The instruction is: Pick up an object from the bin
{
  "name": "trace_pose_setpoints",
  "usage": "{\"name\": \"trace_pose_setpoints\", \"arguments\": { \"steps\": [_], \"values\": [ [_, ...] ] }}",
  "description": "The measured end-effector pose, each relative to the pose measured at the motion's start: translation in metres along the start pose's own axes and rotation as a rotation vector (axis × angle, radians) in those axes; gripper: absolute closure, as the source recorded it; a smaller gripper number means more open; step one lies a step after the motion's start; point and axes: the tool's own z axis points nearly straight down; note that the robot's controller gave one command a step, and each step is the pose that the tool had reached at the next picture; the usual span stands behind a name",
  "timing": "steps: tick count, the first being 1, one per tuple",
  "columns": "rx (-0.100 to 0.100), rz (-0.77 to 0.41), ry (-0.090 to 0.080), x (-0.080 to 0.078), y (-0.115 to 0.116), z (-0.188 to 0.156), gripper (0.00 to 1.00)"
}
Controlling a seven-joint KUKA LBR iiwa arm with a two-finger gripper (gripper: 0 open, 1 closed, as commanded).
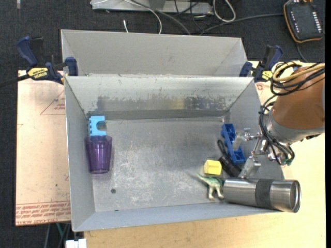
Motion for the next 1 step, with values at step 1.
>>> {"name": "trace_pose_setpoints", "arguments": {
  "steps": [1],
  "values": [
    [0.001, -0.006, -0.002, -0.0006, 0.0007, -0.0028, 0.00]
  ]
}}
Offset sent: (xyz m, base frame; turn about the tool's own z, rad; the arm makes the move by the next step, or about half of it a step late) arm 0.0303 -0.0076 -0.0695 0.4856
